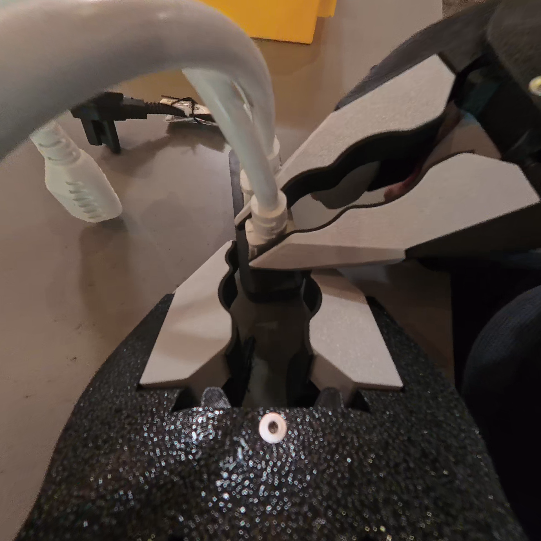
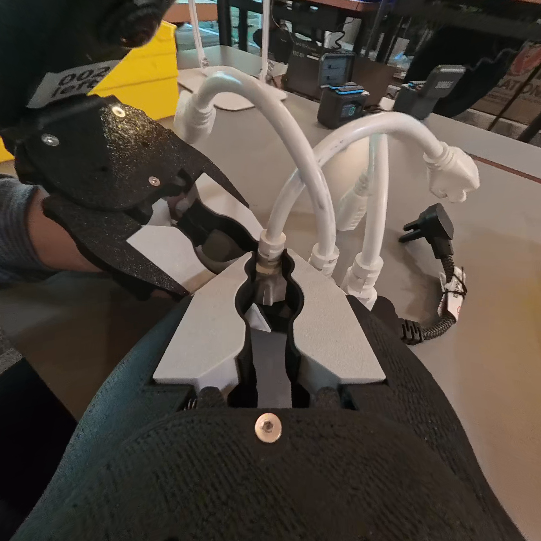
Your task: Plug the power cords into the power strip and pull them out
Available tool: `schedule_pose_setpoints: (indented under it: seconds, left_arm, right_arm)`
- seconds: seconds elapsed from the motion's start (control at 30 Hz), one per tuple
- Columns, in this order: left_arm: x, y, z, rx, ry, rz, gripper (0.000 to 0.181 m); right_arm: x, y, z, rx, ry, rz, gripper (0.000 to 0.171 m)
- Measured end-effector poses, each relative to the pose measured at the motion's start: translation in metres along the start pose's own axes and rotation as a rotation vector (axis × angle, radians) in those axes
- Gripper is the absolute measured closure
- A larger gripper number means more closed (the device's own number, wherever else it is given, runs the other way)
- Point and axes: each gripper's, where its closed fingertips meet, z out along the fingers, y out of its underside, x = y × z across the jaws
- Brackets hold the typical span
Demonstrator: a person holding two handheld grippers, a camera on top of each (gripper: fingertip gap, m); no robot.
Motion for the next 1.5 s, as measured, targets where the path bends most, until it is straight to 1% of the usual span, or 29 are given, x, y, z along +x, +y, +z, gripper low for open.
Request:
schedule_pose_setpoints:
  seconds: [0.07, 0.2, 0.37, 0.53, 0.63, 0.7, 0.8, 0.9, 1.0, 1.1, 1.2, 1.27, 1.33, 1.47, 1.5]
  left_arm:
    - [-0.001, 0.000, -0.001, 0.003, 0.010, -0.021, 0.139]
    - [-0.001, 0.000, 0.001, 0.001, -0.022, 0.021, 0.138]
    - [0.000, 0.000, 0.001, -0.002, -0.005, 0.001, 0.139]
    - [0.001, -0.004, -0.001, 0.026, 0.008, -0.012, 0.138]
    - [0.001, -0.001, 0.001, 0.008, 0.015, -0.019, 0.139]
    - [0.001, 0.000, 0.001, -0.004, 0.022, -0.027, 0.139]
    - [0.002, -0.001, 0.002, 0.001, 0.018, -0.014, 0.138]
    - [0.001, 0.000, 0.001, -0.005, 0.021, -0.035, 0.139]
    - [0.002, -0.001, 0.003, 0.001, 0.007, -0.008, 0.138]
    - [0.001, 0.000, 0.002, -0.005, 0.017, -0.026, 0.139]
    - [0.002, 0.000, 0.004, -0.012, 0.011, -0.020, 0.138]
    - [0.002, -0.001, 0.004, -0.006, 0.017, -0.030, 0.139]
    - [0.002, -0.001, 0.004, -0.006, 0.016, -0.028, 0.139]
    - [0.004, -0.002, 0.004, -0.005, 0.035, -0.038, 0.139]
    - [0.007, -0.001, 0.004, -0.011, 0.054, -0.037, 0.138]
  right_arm:
    - [0.000, -0.001, 0.003, -0.003, 0.047, -0.010, 0.157]
    - [0.002, 0.000, -0.002, 0.007, -0.004, 0.058, 0.158]
    - [0.002, -0.001, 0.000, 0.002, 0.049, 0.006, 0.158]
    - [0.005, -0.004, -0.006, 0.047, 0.025, 0.067, 0.158]
    - [0.005, -0.003, -0.004, 0.038, 0.034, 0.052, 0.158]
    - [0.003, -0.001, -0.003, 0.015, 0.062, 0.000, 0.159]
    - [0.005, -0.002, -0.005, 0.028, 0.033, 0.031, 0.158]
    - [0.003, -0.002, -0.002, 0.007, 0.094, -0.030, 0.158]
    - [0.007, -0.001, -0.006, 0.020, 0.052, 0.039, 0.158]
    - [0.005, -0.002, -0.004, 0.009, 0.099, -0.023, 0.158]
    - [0.008, -0.001, -0.007, 0.024, 0.056, 0.049, 0.158]
    - [0.006, -0.002, -0.005, 0.013, 0.099, -0.004, 0.158]
    - [0.007, -0.001, -0.005, 0.017, 0.058, 0.037, 0.158]
    - [0.003, 0.001, -0.007, 0.009, -0.028, -0.035, 0.155]
    - [-0.001, 0.002, -0.009, 0.006, -0.063, -0.042, 0.148]
